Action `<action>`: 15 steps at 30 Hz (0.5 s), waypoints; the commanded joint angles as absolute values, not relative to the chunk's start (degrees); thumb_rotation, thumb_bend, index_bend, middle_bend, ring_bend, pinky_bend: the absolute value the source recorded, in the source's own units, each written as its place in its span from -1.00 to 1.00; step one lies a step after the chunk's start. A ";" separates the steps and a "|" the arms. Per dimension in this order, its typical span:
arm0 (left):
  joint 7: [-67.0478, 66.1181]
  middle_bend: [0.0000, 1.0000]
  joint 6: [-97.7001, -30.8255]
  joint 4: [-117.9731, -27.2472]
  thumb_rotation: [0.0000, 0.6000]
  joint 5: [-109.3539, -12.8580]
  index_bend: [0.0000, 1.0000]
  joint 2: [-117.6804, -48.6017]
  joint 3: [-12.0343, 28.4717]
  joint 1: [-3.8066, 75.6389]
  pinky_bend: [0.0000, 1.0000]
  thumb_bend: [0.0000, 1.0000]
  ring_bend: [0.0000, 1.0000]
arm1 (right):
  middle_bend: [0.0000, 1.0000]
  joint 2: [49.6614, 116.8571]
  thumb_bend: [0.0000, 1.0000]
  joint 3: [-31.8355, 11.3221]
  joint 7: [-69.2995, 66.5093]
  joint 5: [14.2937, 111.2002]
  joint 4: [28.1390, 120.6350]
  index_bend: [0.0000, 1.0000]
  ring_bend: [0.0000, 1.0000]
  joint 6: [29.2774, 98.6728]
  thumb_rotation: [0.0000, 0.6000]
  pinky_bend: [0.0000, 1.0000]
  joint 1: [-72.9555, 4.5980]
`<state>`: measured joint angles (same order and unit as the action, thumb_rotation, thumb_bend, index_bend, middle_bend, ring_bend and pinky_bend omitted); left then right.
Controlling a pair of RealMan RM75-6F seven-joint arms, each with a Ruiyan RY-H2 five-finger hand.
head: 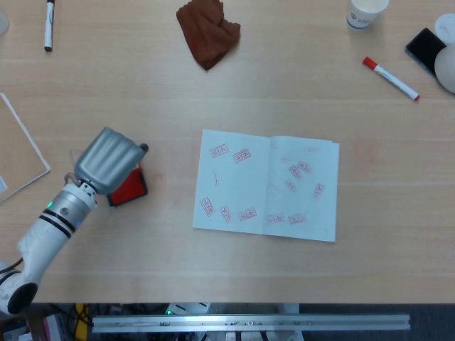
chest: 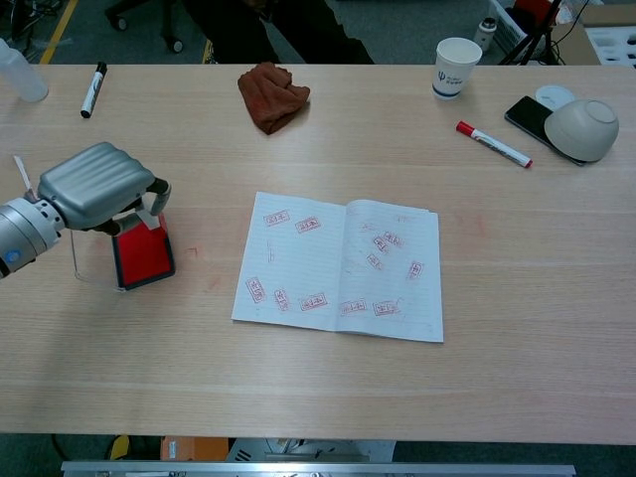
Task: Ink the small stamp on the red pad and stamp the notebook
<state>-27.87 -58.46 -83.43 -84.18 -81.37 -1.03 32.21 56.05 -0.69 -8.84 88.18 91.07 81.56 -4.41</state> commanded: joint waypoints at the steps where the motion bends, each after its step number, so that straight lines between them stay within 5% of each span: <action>1: -30.11 0.96 -58.67 -87.08 1.00 -84.74 0.14 -80.70 -0.65 32.92 1.00 -0.32 0.99 | -0.33 56.09 -0.42 -0.72 -9.07 88.22 90.83 -0.31 -0.53 81.63 1.00 -0.30 -4.41; 15: -40.07 0.96 -56.84 -92.81 1.00 -84.71 0.14 -87.68 1.28 36.53 1.00 -0.32 0.99 | -0.33 56.22 -0.42 -0.59 -10.42 87.84 89.37 -0.31 -0.53 81.36 1.00 -0.30 -4.22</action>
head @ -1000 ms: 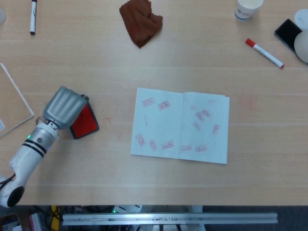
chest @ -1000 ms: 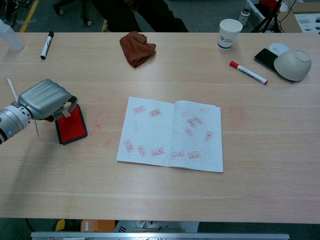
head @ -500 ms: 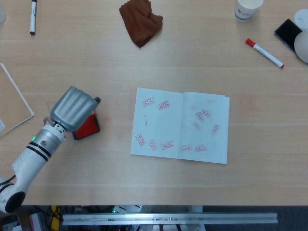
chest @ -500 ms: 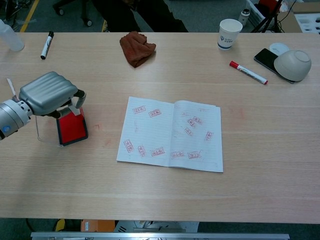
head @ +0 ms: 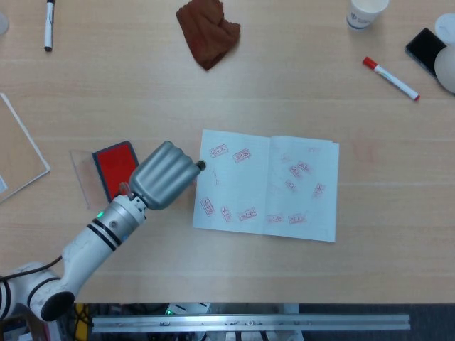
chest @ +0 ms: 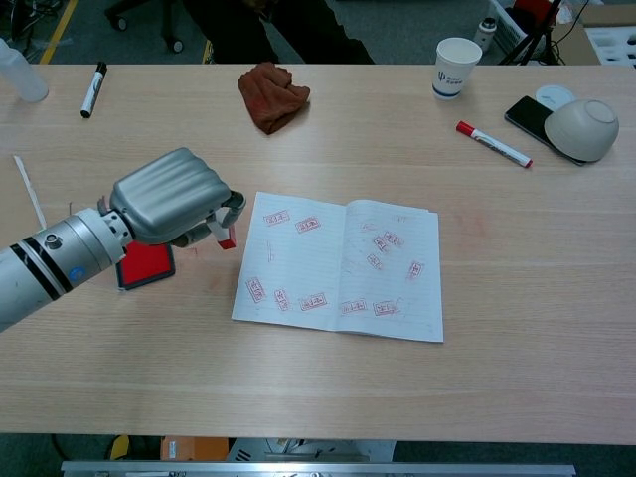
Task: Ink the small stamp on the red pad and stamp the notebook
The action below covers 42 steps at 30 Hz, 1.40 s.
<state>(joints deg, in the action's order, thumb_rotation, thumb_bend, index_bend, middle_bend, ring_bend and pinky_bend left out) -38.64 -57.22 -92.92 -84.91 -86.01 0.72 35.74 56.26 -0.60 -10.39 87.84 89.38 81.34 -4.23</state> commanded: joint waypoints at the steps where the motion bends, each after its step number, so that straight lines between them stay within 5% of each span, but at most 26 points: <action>1: -40.74 0.96 -56.61 -92.53 1.00 -84.39 0.14 -88.50 1.46 36.80 1.00 -0.32 0.99 | -0.33 56.17 -0.42 -0.60 -10.43 87.81 89.36 -0.31 -0.53 81.37 1.00 -0.30 -4.19; 25: -47.60 0.96 -54.50 -83.11 1.00 -79.73 0.14 -100.45 0.32 38.67 1.00 -0.32 0.99 | -0.33 55.39 -0.42 -0.64 -10.23 87.43 89.81 -0.31 -0.53 81.74 1.00 -0.30 -3.71; 42: -47.26 0.96 -51.78 -82.17 1.00 -75.18 0.14 -102.28 0.33 39.67 1.00 -0.32 0.99 | -0.33 55.39 -0.43 -0.67 -10.71 87.43 89.41 -0.31 -0.53 82.61 1.00 -0.30 -3.04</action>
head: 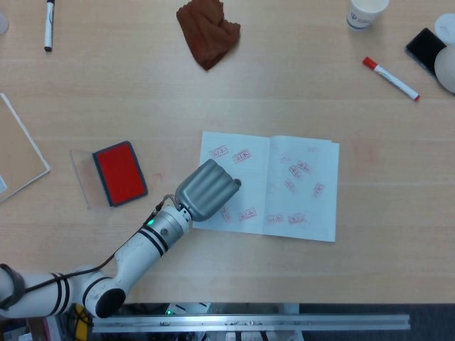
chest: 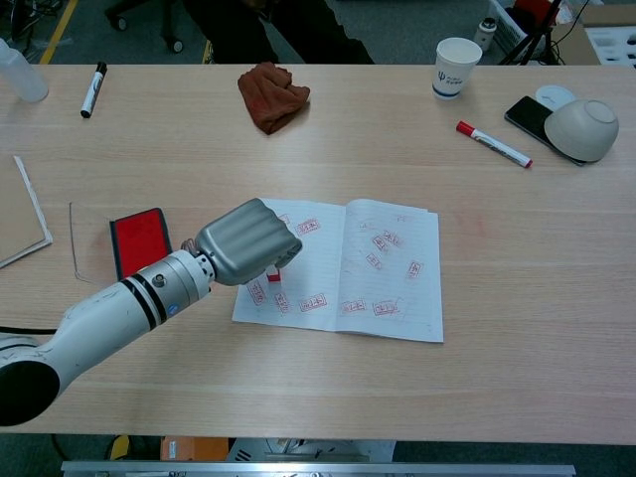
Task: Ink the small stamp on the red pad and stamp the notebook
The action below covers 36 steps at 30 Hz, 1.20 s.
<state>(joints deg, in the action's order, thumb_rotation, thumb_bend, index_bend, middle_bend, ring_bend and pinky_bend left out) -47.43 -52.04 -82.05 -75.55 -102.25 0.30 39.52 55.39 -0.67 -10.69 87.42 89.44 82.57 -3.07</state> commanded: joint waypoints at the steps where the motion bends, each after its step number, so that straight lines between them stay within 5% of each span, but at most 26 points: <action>1: -47.24 0.96 -51.68 -82.17 1.00 -74.94 0.14 -102.31 0.29 39.75 1.00 -0.32 0.99 | -0.33 55.37 -0.42 -0.66 -10.74 87.43 89.38 -0.31 -0.53 82.65 1.00 -0.30 -2.99; 21: -49.34 0.95 -49.41 -84.28 1.00 -68.94 0.13 -101.32 -0.03 41.99 1.00 -0.32 0.98 | -0.33 55.53 -0.43 -0.65 -11.56 87.34 88.63 -0.31 -0.53 83.35 1.00 -0.30 -2.23; 36: -48.57 0.95 -54.73 -91.41 1.00 -71.60 0.13 -97.03 1.39 42.56 1.00 -0.32 0.98 | -0.33 55.75 -0.42 -0.85 -11.70 87.69 88.58 -0.31 -0.53 83.32 1.00 -0.30 -2.40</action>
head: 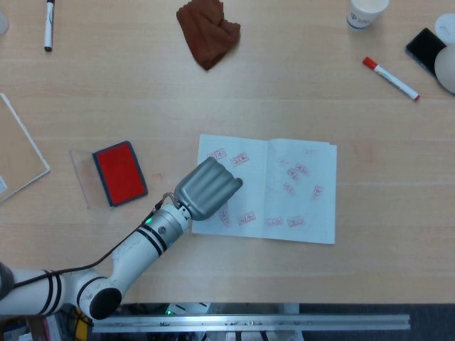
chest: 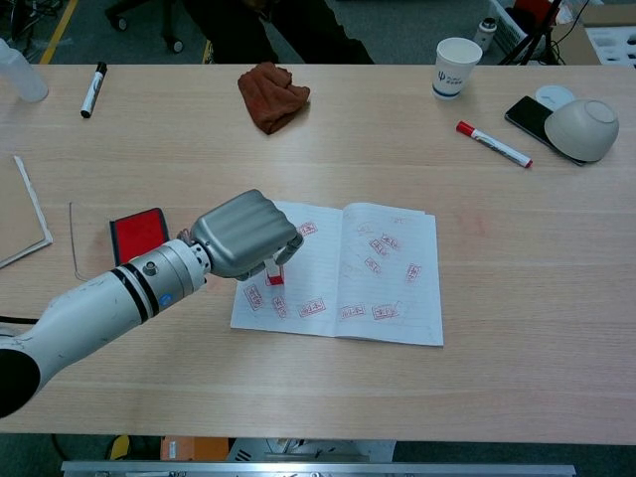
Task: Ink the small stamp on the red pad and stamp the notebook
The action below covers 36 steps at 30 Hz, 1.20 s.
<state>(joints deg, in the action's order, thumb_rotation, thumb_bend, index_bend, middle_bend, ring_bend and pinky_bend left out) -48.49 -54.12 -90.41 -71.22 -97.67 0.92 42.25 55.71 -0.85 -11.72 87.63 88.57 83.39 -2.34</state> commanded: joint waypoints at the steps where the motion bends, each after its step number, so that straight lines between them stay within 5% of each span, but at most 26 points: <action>1: -48.67 0.95 -54.83 -91.71 1.00 -71.59 0.13 -96.94 1.53 42.69 1.00 -0.32 0.98 | -0.33 55.76 -0.42 -0.86 -11.69 87.72 88.60 -0.31 -0.53 83.32 1.00 -0.30 -2.42; 36: -49.42 0.95 -54.44 -79.56 1.00 -71.10 0.14 -102.80 -0.18 44.32 1.00 -0.32 0.98 | -0.33 55.36 -0.42 -0.93 -10.84 87.35 89.40 -0.31 -0.53 83.54 1.00 -0.30 -1.99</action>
<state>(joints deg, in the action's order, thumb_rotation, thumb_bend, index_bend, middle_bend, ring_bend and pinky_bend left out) -49.33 -54.55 -79.67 -71.18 -102.68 -0.09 44.30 55.37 -0.93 -10.84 87.35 89.40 83.54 -1.99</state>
